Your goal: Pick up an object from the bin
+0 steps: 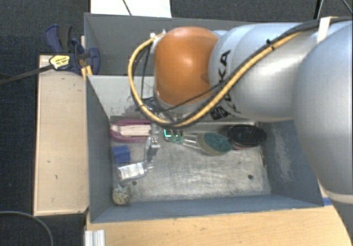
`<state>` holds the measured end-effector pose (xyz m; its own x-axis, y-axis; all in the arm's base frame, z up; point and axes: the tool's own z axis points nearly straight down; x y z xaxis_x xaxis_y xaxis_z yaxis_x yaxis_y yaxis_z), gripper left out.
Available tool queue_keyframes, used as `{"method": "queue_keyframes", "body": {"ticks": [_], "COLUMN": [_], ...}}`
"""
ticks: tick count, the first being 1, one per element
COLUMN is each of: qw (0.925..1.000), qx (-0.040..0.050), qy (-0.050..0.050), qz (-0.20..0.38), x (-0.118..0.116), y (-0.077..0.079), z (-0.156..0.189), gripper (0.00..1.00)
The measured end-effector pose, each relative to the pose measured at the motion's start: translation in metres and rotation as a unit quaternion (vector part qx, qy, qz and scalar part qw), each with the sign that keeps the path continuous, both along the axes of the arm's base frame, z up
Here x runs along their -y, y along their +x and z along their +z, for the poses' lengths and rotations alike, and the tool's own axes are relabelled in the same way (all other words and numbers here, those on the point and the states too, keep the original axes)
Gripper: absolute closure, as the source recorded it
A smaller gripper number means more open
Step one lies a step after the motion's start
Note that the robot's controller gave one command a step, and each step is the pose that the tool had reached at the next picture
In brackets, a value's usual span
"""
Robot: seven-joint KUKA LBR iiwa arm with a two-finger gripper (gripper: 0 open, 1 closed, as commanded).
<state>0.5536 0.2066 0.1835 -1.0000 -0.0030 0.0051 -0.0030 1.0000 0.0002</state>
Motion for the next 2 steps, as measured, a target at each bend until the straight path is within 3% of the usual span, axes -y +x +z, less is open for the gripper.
{"method": "queue_keyframes", "body": {"ticks": [1,2], "qw": [0.9867,0.9863], "qx": [0.0087,0.0080], "qy": [0.003,0.004], "qz": [-0.163,-0.165], "x": [-0.0224,-0.0231], "y": [-0.0072,-0.0087], "z": [-0.0892,-0.0925], "gripper": [0.00,1.00]}}
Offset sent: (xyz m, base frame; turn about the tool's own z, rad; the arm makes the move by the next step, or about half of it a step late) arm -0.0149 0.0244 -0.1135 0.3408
